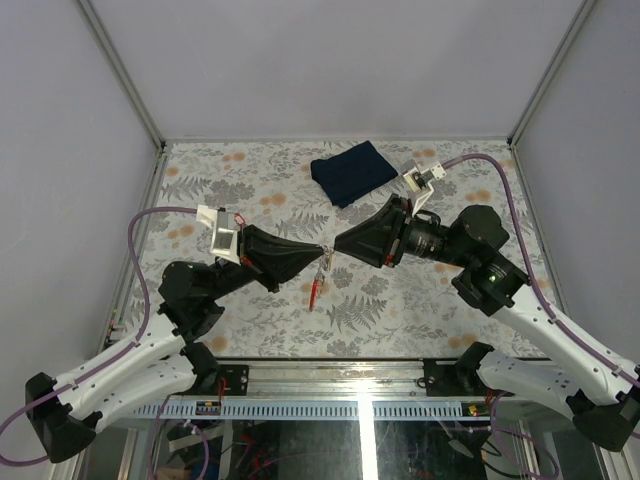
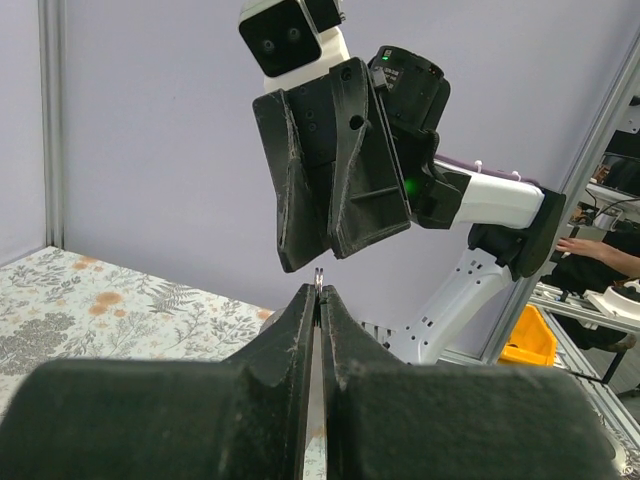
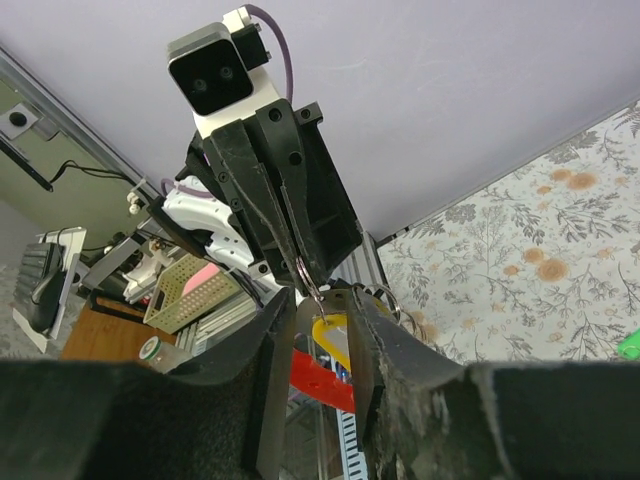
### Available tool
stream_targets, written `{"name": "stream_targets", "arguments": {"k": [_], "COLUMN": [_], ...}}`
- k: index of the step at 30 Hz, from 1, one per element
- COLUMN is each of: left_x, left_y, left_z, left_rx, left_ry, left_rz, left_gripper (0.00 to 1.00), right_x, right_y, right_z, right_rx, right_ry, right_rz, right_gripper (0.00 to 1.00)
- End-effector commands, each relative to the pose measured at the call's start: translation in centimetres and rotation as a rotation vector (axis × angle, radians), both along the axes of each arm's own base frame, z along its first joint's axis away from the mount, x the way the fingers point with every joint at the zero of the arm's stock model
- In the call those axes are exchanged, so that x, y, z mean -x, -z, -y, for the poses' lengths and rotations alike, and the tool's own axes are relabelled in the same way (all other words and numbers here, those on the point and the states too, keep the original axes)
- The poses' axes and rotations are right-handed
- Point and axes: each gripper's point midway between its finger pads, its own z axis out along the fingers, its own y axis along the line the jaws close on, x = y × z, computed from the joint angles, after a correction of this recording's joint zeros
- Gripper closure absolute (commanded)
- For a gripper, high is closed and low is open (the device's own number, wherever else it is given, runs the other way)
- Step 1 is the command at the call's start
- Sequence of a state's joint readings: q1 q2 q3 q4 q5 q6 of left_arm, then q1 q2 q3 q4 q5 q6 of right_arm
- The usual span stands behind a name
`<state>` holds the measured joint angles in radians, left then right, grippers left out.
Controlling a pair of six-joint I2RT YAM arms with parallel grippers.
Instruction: Put the keys on the keyring
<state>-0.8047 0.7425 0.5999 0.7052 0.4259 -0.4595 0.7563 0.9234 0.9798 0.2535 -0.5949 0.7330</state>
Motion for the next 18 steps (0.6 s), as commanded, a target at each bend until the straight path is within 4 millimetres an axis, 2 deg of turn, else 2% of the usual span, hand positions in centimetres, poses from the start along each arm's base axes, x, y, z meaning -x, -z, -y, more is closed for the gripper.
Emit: {"name": "stream_targets", "arguments": {"k": [1, 18], "left_x": [1.03, 0.85], "left_y": [-3.11, -3.22], "left_z": [-1.03, -0.82], "left_rx": [0.083, 0.075], "left_ry": [0.006, 0.003], "left_rz": [0.083, 0.087], "left_gripper": [1.0, 1.0], "right_x": [0.63, 1.12], "right_y": [-1.61, -0.76], "right_z": [-0.12, -0.49], "right_rx": [-0.053, -0.034], "right_ry": [-0.048, -0.097], "right_rz": [0.039, 0.017], "right_gripper": [0.67, 0.83]}}
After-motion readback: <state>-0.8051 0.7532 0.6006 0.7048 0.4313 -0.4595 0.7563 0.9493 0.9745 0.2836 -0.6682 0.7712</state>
